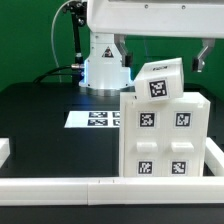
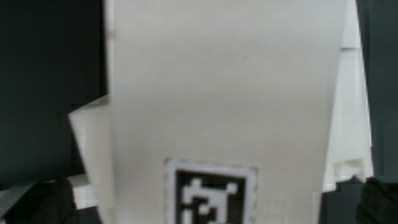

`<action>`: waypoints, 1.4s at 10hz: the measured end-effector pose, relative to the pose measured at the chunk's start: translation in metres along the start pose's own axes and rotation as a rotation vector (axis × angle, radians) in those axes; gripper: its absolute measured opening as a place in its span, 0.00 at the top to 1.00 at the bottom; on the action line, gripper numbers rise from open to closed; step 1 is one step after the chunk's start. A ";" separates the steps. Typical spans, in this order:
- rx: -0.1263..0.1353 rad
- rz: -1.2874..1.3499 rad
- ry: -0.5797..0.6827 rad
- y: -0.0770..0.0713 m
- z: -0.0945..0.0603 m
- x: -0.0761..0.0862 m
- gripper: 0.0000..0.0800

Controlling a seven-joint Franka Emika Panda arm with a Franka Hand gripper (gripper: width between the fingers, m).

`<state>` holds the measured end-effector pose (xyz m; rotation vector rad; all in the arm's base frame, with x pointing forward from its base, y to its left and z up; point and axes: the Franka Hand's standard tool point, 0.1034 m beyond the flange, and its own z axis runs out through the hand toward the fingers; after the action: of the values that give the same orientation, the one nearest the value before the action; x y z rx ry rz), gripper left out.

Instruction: Assemble cabinet

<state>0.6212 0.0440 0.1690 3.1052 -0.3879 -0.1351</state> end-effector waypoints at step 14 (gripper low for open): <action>-0.053 0.149 0.031 -0.009 0.006 0.004 0.30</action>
Offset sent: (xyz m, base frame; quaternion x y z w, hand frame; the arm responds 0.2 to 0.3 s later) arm 0.0000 0.0000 0.0000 0.0000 0.0000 0.0000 1.0000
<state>0.6270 0.0513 0.1623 3.0083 -0.6025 -0.0939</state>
